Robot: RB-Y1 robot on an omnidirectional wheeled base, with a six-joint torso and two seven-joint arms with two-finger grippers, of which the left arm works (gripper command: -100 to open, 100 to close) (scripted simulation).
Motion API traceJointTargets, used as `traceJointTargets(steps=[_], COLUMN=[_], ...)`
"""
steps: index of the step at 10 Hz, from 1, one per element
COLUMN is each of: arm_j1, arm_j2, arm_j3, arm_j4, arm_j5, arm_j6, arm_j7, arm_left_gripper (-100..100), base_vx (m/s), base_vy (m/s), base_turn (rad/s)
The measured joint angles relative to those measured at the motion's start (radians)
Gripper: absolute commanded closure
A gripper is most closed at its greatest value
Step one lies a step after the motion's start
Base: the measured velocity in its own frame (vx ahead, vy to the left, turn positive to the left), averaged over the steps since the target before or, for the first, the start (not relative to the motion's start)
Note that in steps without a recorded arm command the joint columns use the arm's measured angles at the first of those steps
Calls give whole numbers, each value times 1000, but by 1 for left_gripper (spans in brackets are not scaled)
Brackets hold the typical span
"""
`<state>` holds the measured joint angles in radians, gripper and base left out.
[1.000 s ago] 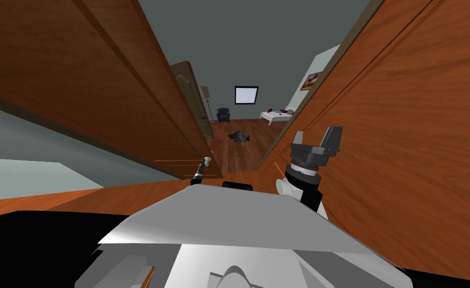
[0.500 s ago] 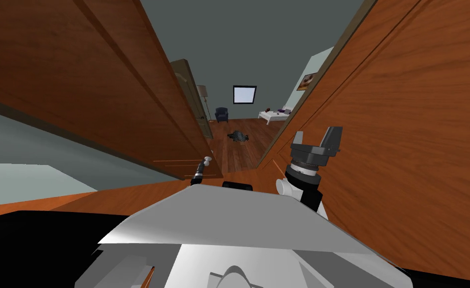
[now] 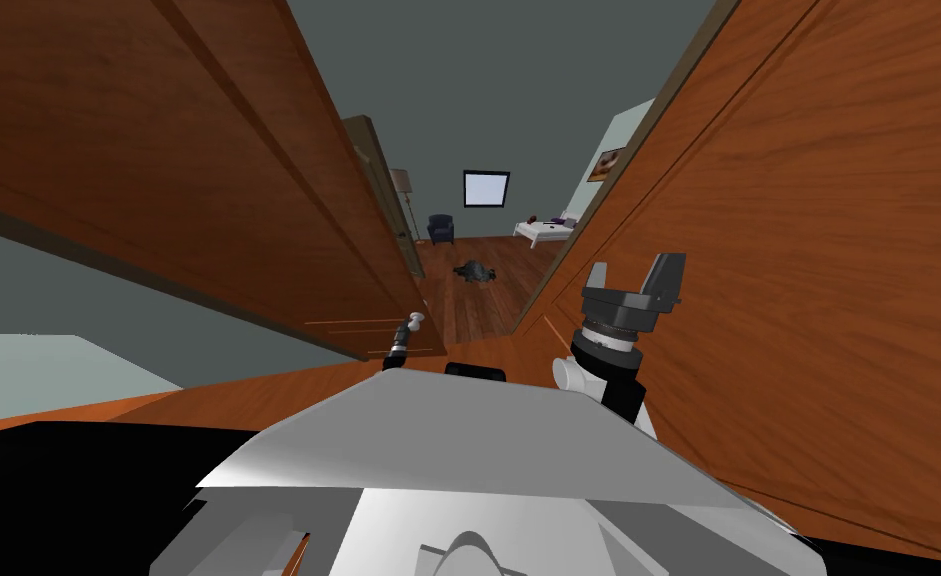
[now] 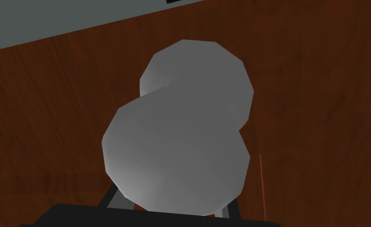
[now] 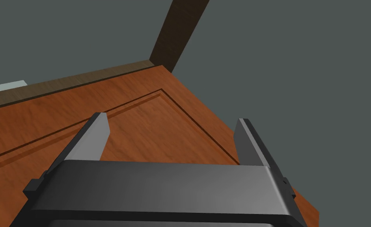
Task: Pull the door open
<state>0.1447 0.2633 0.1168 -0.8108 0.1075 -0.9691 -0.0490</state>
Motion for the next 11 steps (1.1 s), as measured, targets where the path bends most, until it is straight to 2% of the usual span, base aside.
traceJointTargets(steps=[1,4,6,7,8,10,11], arm_j1=[-14,-5,-10,-30,-23,-10,1], arm_j2=[0,4,7,5,3,-1,1], arm_j3=[-6,-21,-37,-44,-46,-46,-51], arm_j4=[19,0,5,43,40,9,-12], arm_j5=[17,52,93,103,106,107,122], arm_j6=[0,13,16,-1,-7,17,29], arm_j7=[20,85,140,165,177,175,193], arm_left_gripper=[100,100,100,100,100,100,100], base_vx=[-45,-44,-63,-19,-17,-11,-38], base_vy=[16,18,27,4,6,4,16], base_turn=[-55,-69,-65,6,17,-53,-37])
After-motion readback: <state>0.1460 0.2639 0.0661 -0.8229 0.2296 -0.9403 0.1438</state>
